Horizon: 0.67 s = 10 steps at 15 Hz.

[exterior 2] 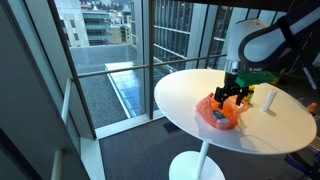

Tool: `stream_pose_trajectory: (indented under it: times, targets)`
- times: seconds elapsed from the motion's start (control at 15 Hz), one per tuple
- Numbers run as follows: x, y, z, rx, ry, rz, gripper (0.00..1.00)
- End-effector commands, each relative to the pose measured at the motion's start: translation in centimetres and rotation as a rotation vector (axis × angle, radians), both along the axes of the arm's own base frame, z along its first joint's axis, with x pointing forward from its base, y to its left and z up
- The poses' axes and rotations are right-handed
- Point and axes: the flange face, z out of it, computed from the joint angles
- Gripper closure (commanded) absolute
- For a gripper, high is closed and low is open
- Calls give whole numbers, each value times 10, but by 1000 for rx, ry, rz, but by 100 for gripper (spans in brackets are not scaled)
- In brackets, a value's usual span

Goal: Move the blue box from the plastic bag to the table

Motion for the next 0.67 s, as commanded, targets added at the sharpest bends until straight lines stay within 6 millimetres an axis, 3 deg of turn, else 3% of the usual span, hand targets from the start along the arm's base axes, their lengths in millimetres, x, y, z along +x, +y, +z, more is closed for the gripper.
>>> stream_pose_trajectory:
  times: [0.0,0.6]
  targets:
    - [14,12,-13,-11,-17,12,0]
    - [16,34,-48,-23,-66,-24,0]
